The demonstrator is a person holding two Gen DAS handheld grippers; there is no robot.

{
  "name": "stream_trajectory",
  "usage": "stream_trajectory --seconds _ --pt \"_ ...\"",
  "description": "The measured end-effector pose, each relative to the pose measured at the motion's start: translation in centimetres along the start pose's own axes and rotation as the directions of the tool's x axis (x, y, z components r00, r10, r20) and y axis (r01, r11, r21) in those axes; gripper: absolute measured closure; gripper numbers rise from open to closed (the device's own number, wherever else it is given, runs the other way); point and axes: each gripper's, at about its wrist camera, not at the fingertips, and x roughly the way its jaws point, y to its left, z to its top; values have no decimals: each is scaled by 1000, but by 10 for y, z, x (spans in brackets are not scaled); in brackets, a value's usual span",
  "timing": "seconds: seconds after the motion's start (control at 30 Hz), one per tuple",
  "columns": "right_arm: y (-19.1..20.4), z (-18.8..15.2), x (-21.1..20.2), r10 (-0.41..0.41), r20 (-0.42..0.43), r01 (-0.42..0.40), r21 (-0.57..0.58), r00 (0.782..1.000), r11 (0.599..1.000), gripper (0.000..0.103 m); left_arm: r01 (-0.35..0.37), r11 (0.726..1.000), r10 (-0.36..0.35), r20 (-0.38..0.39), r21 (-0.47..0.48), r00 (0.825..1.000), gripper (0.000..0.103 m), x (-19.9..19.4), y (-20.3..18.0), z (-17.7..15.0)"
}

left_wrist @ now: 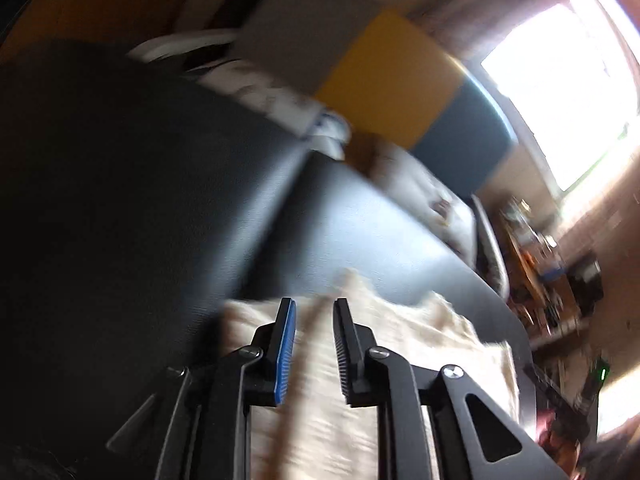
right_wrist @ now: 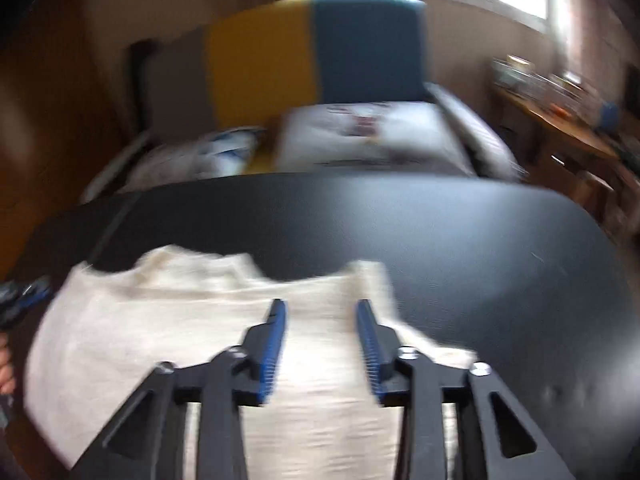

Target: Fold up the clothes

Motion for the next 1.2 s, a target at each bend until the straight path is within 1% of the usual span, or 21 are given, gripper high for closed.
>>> stream_trajectory --seconds 0.07,0.1,0.17,0.2,0.27,0.37,0.4,0.43,0.47,0.5,0.53,0.57,0.6,0.63,0.7,0.73,0.8,0.9,1.0,1.13,1.2 --pt "32 5 10 39 -62 -44 -84 997 995 53 -9 993 16 -58 118 998 80 4 -32 -9" --pt "46 7 18 40 -93 -51 -115 995 992 54 -35 982 51 -87 184 995 80 10 -48 -16" --pt "66 12 36 30 -153 -53 -143 988 988 54 -100 946 144 -124 309 982 80 27 -75 -29" --pt "71 14 45 39 -180 -64 -133 983 989 54 -127 927 185 -134 352 974 80 36 -85 -36" --pt "71 13 62 72 -243 -95 -83 967 992 54 -172 899 252 -152 403 956 80 54 -98 -44" --pt "80 5 80 45 -308 -73 -83 950 994 54 -230 859 331 -155 457 931 80 71 -110 -50" --pt "83 2 83 35 -309 -67 -92 950 994 54 -241 844 346 -143 480 927 79 75 -113 -54" --pt "85 -2 84 28 -300 -62 -104 953 993 61 -250 828 355 -124 502 926 79 79 -115 -58" --pt "85 -4 83 32 -289 -64 -99 957 993 75 -257 815 360 -107 519 927 79 81 -115 -61" --pt "84 -5 81 43 -276 -69 -85 960 994 83 -258 808 356 -89 530 930 79 81 -114 -65" --pt "82 -6 79 54 -263 -75 -71 963 995 95 -258 803 351 -76 538 933 79 81 -113 -67" --pt "81 -8 77 64 -250 -81 -57 966 995 96 -253 804 344 -74 539 936 82 80 -113 -67" --pt "78 -8 74 77 -240 -90 -42 968 995 97 -239 809 333 -83 537 939 92 79 -112 -67" --pt "76 -8 70 91 -231 -100 -29 969 995 97 -225 814 321 -92 535 943 96 78 -111 -66" --pt "74 -6 62 111 -205 -116 -12 973 993 98 -199 828 296 -108 524 949 99 74 -112 -61" --pt "76 -2 58 119 -185 -122 -7 975 992 98 -187 836 280 -108 515 954 100 71 -113 -57" --pt "81 8 49 125 -135 -127 -5 983 992 98 -164 854 231 -77 494 970 100 60 -119 -44" --pt "86 17 44 98 -65 -99 -11 993 995 98 -153 885 178 -15 439 984 100 47 -124 -27" --pt "83 17 61 73 -61 -72 16 995 997 98 -168 886 185 2 432 983 100 60 -120 -28" --pt "76 12 97 41 -105 -36 53 994 998 98 -186 888 195 22 420 981 98 77 -114 -29" --pt "76 8 105 27 -93 -23 45 995 999 98 -183 898 195 11 399 981 91 87 -104 -32"
